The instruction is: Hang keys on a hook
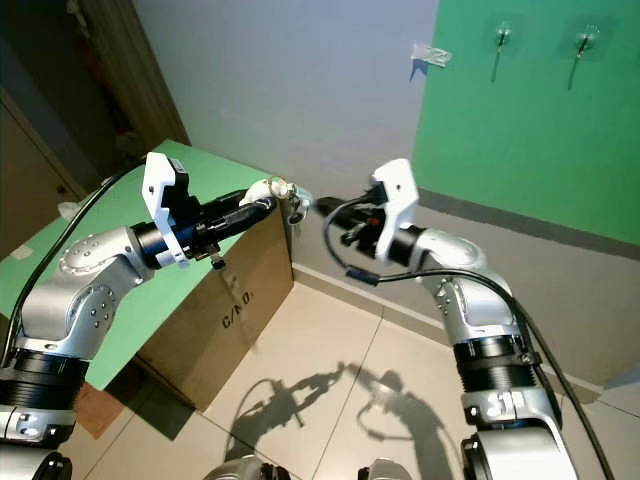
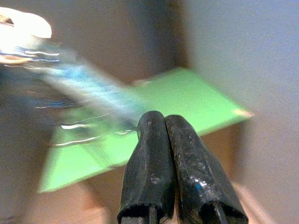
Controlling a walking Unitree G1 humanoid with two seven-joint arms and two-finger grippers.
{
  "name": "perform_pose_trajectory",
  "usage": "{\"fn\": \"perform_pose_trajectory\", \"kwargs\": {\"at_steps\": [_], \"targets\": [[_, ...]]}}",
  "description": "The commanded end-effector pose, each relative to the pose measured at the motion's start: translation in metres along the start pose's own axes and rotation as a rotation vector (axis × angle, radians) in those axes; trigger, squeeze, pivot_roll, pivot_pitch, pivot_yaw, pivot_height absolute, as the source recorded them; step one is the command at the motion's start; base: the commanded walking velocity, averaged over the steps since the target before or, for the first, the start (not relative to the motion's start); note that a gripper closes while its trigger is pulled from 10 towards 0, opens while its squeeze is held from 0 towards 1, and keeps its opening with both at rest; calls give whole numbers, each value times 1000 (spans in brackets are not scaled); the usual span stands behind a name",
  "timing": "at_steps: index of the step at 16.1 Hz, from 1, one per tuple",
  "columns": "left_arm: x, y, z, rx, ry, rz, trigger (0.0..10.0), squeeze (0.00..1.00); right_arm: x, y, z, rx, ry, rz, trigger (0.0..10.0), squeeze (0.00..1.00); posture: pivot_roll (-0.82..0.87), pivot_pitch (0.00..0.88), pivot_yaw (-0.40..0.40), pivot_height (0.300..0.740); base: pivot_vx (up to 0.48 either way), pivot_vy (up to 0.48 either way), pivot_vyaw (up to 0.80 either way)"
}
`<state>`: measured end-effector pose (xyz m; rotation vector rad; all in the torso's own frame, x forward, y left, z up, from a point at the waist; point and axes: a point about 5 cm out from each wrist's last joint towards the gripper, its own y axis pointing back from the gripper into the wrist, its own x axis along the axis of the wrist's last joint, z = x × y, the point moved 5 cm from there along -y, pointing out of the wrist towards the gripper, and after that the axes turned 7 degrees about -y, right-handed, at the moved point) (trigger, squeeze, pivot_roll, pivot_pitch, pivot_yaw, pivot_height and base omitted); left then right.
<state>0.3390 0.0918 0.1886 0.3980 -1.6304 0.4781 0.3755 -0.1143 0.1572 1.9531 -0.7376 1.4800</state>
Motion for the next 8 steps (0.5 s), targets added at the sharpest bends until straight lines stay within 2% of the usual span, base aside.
{"fn": "perform_pose_trajectory", "kwargs": {"at_steps": [1, 8], "targets": [[4, -2, 0, -12, -31, -4, 0, 0, 13, 5, 23, -126, 66, 29, 10000, 1000, -173, 26, 109, 740, 0, 0, 0], [4, -2, -1, -13, -29, -6, 0, 0, 9, 8, 21, -72, 62, 20, 10000, 1000, -172, 33, 112, 740, 0, 0, 0]]}}
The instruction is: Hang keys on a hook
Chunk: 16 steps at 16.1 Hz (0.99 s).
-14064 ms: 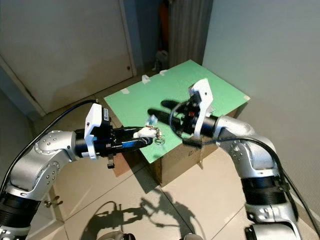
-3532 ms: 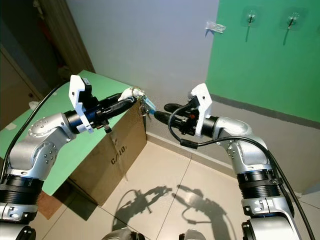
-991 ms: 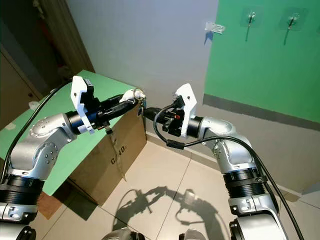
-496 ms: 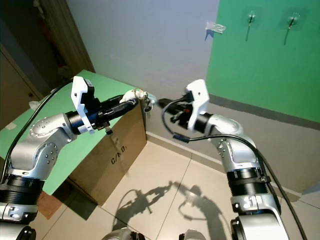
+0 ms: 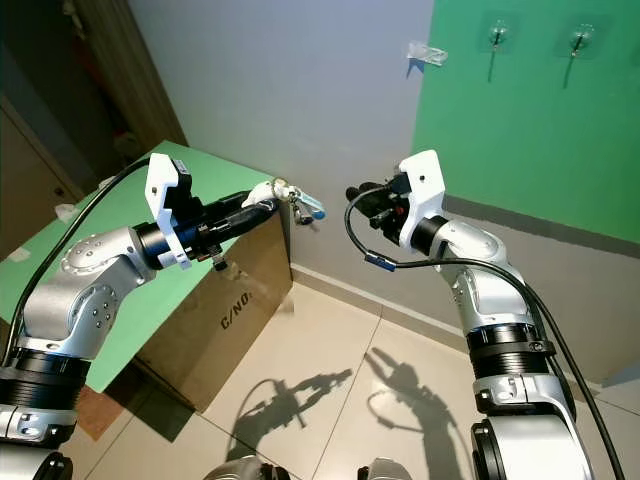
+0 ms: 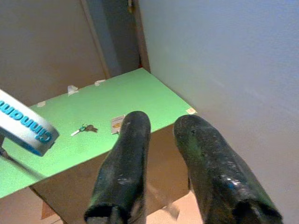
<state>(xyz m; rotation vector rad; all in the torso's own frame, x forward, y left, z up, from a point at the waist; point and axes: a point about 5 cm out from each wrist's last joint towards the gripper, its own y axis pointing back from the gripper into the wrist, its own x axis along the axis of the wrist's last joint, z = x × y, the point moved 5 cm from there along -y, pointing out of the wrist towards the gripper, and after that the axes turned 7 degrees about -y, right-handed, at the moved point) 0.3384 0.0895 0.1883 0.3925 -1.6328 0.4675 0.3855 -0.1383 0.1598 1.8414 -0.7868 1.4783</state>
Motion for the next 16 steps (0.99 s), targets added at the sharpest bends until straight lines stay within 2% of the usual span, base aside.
{"fn": "perform_pose_trajectory", "kwargs": {"at_steps": [1, 4, 5, 11, 16], "targets": [[4, 0, -3, -2, -27, -4, 0, 0, 1, 1, -10, 75, 5, -12, 10000, 1000, -172, 33, 112, 740, 0, 0, 0], [4, 1, -3, -2, -27, -6, 0, 0, -1, 6, -15, 135, -4, -34, 10000, 1000, -172, 38, 116, 740, 0, 0, 0], [4, 1, -3, -2, -27, -7, 0, 0, -1, 11, -19, 188, 0, -58, 10000, 1000, -172, 38, 116, 740, 0, 0, 0], [2, 7, -5, -12, -46, -36, 0, 0, -4, 30, -27, 326, 20, -153, 10000, 1000, -175, 44, 116, 740, 0, 0, 0], [4, 6, -3, -37, -55, -36, 0, 0, -9, 34, -42, 423, 30, -209, 10000, 1000, -179, 45, 120, 740, 0, 0, 0]]}}
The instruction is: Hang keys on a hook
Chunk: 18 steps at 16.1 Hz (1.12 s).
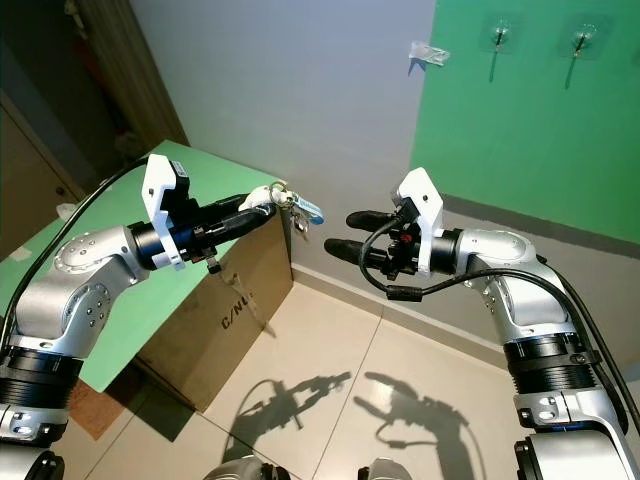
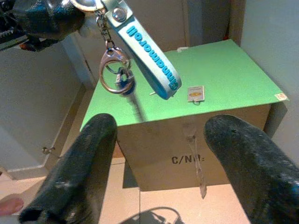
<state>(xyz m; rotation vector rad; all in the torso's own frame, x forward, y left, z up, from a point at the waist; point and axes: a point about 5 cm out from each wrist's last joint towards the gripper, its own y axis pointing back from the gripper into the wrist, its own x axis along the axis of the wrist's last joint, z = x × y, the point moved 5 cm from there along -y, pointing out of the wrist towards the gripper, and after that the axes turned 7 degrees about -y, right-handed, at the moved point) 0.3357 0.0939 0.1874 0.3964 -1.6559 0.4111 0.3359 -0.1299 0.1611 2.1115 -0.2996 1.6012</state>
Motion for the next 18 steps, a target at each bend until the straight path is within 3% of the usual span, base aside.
{"fn": "perform_pose_trajectory", "kwargs": {"at_steps": [1, 2, 4, 11, 18], "targets": [[5, 0, -1, -17, -29, -6, 0, 0, -5, -5, -12, 62, 10, -36, 10000, 1000, -178, 45, 121, 740, 0, 0, 0], [5, -2, 2, -33, -31, -8, 0, 0, -8, -9, -19, 92, 7, -51, 10000, 0, -178, 46, 121, 740, 0, 0, 0], [2, -3, 8, -64, -39, -29, 0, 0, -4, -18, -18, 82, 21, -36, 10000, 0, -178, 47, 122, 740, 0, 0, 0], [-5, -1, 13, -89, -38, -63, 0, 0, 5, -24, -6, 15, 75, -10, 10000, 0, -171, 47, 119, 740, 0, 0, 0], [-4, -1, 12, -90, -36, -56, 0, 0, 5, -30, -9, 21, 76, 7, 10000, 0, -174, 43, 121, 740, 0, 0, 0]]}}
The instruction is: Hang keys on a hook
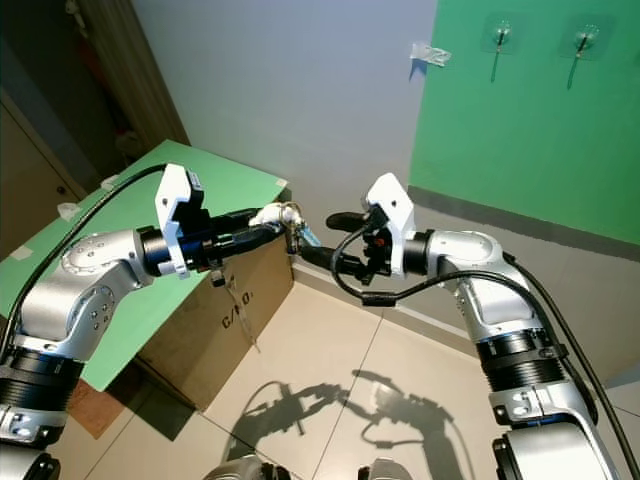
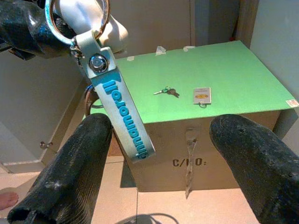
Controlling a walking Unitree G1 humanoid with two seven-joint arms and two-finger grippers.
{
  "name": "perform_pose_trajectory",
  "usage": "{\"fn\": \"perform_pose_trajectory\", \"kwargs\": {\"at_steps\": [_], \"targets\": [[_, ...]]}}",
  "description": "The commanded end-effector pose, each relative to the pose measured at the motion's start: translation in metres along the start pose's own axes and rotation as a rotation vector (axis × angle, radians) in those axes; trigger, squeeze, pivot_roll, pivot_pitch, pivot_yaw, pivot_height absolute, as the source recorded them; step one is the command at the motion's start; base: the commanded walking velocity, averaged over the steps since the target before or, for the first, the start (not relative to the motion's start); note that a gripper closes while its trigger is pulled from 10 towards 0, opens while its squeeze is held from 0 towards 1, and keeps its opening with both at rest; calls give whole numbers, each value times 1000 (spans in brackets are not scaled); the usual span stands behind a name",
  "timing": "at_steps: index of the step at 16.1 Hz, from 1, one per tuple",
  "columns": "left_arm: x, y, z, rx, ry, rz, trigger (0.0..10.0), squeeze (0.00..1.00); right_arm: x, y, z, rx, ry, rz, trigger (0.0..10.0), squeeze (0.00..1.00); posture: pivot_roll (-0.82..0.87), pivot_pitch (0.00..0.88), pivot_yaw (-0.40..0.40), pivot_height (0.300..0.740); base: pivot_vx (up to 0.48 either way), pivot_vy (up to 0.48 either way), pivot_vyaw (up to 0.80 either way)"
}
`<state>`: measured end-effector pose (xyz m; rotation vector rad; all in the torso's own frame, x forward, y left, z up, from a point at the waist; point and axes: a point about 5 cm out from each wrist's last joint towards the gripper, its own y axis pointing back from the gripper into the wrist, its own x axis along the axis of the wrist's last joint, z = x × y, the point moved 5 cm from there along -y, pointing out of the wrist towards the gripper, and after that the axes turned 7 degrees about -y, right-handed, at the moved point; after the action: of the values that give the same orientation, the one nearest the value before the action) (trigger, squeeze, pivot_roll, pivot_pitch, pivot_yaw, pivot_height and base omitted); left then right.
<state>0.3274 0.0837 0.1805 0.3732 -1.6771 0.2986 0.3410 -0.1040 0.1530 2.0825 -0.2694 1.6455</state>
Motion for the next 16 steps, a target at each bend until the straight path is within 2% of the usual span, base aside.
{"fn": "perform_pose_trajectory", "kwargs": {"at_steps": [1, 12, 16], "targets": [[1, 4, -1, -1, -13, -11, 0, 0, 9, -3, -2, 10, 35, 14, 10000, 0, -174, 43, 121, 740, 0, 0, 0], [1, 5, -2, 4, -15, -13, 0, 0, -3, 9, -4, 32, 16, -34, 10000, 0, -177, 31, 116, 740, 0, 0, 0], [1, 3, -2, 4, -15, -10, 0, 0, -10, 5, -11, 55, -1, -42, 10000, 0, -177, 32, 118, 740, 0, 0, 0]]}}
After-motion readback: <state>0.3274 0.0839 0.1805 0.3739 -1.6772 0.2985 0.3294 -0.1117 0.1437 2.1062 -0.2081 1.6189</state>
